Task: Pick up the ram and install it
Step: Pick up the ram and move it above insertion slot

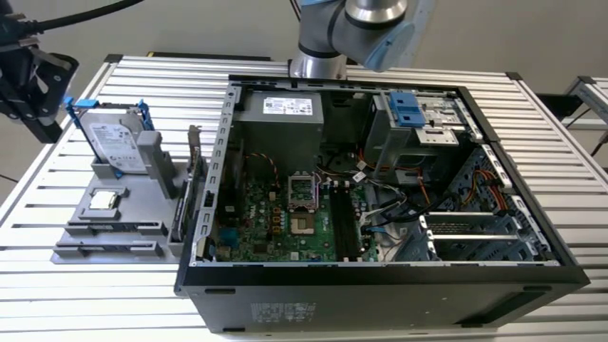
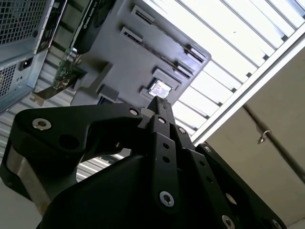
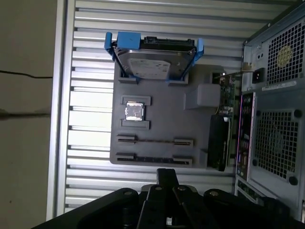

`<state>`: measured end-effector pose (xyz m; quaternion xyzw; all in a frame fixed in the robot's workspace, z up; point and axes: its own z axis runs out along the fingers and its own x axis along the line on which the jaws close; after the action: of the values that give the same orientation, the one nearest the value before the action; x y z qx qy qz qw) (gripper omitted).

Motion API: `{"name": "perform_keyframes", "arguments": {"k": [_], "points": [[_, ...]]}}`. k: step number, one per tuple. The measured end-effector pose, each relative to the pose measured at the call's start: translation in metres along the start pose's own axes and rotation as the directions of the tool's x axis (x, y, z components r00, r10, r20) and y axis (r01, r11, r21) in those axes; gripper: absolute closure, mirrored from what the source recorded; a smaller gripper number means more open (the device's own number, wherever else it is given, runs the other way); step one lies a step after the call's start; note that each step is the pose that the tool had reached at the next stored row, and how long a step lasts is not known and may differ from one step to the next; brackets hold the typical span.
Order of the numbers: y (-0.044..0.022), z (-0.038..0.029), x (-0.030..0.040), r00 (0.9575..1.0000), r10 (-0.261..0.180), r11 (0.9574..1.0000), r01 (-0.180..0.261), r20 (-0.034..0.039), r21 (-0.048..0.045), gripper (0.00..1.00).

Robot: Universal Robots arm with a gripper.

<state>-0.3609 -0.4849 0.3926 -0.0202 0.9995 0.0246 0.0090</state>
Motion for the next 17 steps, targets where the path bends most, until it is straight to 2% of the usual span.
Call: {"name": "perform_keyframes", "arguments": {"k": [9, 17], "points": [[-0.0062, -0.0002, 0.0003, 1.0, 0.002, 1.0, -0.002, 0.0001, -0.0001, 1.0], [-0.0085, -0.0003, 0.0004, 1.0, 0.002, 1.0, -0.002, 0.0, 0.0, 1.0]]}}
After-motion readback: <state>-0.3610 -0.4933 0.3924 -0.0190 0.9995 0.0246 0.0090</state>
